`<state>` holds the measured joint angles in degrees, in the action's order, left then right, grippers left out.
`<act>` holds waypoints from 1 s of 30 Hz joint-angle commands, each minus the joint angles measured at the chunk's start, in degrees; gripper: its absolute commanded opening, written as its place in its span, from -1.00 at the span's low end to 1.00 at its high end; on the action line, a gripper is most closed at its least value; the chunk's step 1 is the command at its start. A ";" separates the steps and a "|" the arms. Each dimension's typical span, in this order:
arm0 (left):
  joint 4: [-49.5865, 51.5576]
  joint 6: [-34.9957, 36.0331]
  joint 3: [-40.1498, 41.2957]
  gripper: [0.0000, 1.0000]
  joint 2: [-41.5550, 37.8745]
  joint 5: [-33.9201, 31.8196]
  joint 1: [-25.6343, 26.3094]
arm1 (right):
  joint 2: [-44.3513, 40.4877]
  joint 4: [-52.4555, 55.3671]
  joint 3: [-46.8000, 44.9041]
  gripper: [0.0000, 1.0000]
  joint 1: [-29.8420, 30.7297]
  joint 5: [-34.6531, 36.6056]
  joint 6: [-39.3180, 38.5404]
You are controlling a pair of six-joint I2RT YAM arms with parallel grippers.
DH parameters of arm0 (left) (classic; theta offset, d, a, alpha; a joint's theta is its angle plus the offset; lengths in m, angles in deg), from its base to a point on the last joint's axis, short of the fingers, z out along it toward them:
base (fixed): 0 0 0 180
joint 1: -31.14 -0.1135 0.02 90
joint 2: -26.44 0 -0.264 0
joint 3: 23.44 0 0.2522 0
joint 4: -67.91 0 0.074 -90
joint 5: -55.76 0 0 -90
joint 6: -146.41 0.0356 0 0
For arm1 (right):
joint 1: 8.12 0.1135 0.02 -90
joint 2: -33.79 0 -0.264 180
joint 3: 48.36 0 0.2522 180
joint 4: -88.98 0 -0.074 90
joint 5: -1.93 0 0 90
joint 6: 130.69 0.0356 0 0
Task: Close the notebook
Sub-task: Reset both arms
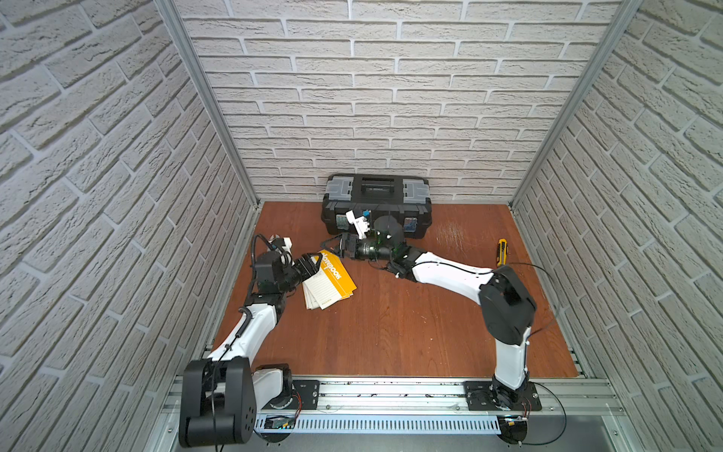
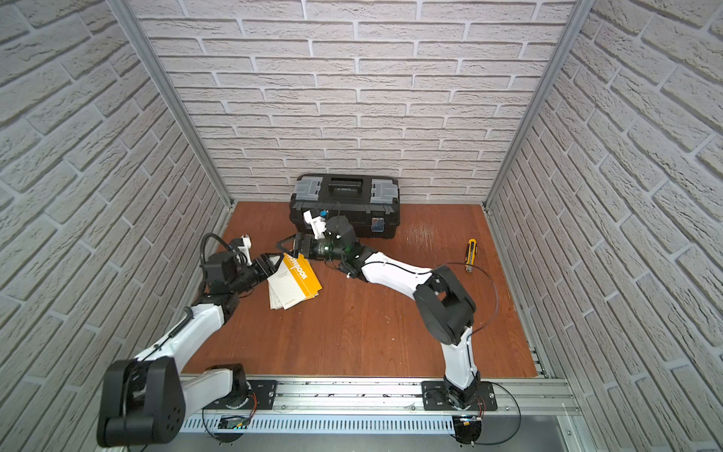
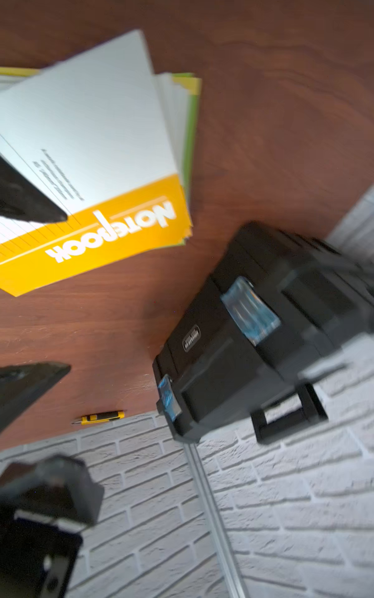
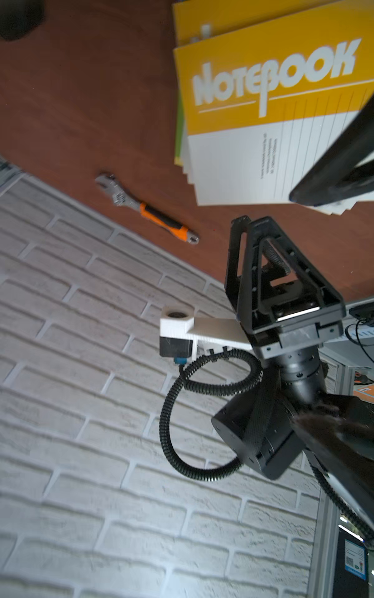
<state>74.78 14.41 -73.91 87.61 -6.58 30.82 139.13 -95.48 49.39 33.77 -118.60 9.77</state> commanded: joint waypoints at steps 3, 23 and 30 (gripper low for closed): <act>24.98 12.34 -15.65 0.63 -7.25 -7.72 1.24 | -16.30 18.11 -1.46 1.00 -1.90 3.56 -13.91; 13.72 37.41 0.83 0.96 -12.78 -21.15 1.58 | -99.92 11.43 -77.74 1.00 -11.08 80.96 -53.23; -20.61 40.70 21.60 0.96 -13.54 -39.56 1.80 | -97.51 6.49 -85.30 0.99 -20.71 76.53 -48.85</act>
<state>77.60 47.92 -58.48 71.78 -39.56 33.34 37.30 -80.79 -34.21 16.68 -42.97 -39.89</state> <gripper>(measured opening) 0.982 0.994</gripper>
